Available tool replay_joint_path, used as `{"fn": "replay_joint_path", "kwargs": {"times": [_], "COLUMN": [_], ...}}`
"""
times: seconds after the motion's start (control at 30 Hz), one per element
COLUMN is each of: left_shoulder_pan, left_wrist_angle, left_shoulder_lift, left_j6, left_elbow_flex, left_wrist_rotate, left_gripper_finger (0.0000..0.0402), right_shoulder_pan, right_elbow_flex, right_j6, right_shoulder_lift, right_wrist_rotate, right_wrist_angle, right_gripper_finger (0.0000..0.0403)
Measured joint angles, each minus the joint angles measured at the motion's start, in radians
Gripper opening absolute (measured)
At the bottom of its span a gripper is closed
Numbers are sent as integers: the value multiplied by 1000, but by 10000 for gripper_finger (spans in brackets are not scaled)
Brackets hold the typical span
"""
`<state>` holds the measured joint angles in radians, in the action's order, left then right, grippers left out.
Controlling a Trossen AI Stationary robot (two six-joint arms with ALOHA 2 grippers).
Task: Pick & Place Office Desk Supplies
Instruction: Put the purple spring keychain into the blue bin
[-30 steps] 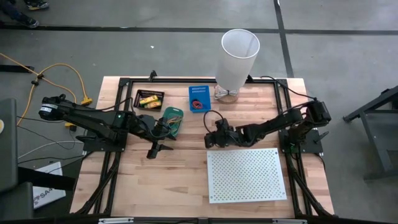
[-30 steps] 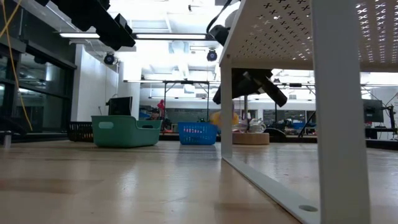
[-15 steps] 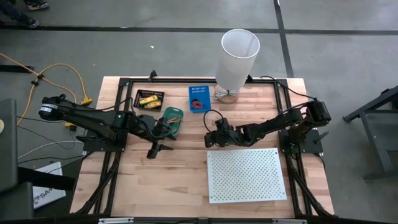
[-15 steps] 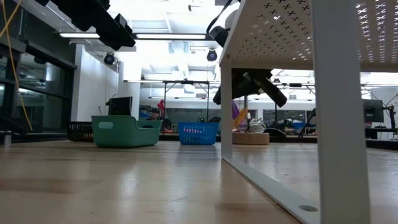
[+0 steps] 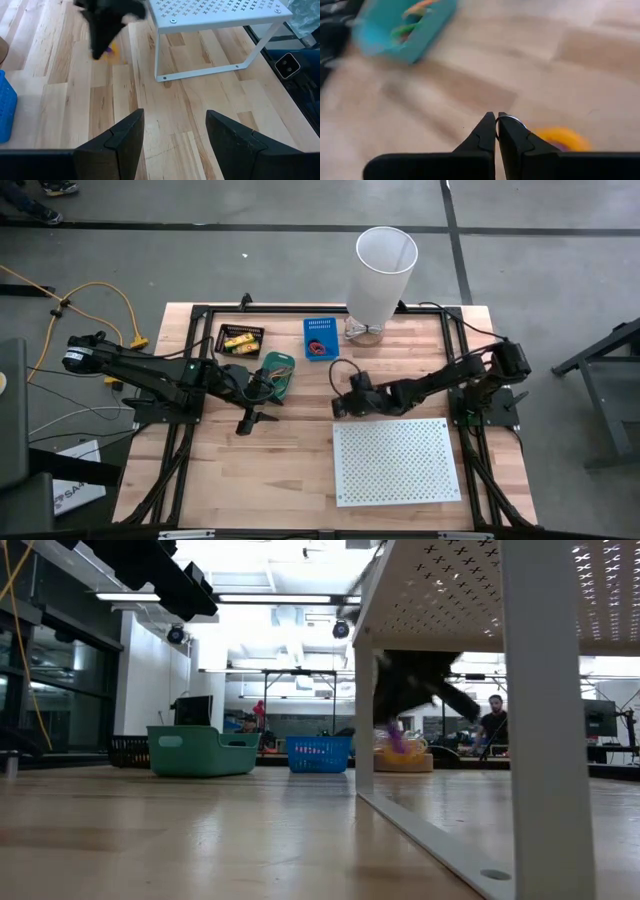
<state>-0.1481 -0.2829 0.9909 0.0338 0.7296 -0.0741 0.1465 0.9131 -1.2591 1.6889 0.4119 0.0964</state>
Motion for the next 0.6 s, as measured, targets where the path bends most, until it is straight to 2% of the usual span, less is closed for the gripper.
{"fn": "replay_joint_path", "kwargs": {"times": [0.23,0.6], "left_shoulder_pan": [0,0], "left_wrist_angle": [1,3], "left_shoulder_lift": [0,0], "left_j6": [0,0], "left_elbow_flex": [0,0], "left_wrist_rotate": [0,0], "left_gripper_finger": [207,207], "right_shoulder_pan": [17,4], "right_elbow_flex": [6,5], "right_j6": [91,105], "right_shoulder_lift": [11,11], "right_wrist_rotate": [21,4], "right_wrist_angle": [-170,-183], "right_gripper_finger": [3,3]}}
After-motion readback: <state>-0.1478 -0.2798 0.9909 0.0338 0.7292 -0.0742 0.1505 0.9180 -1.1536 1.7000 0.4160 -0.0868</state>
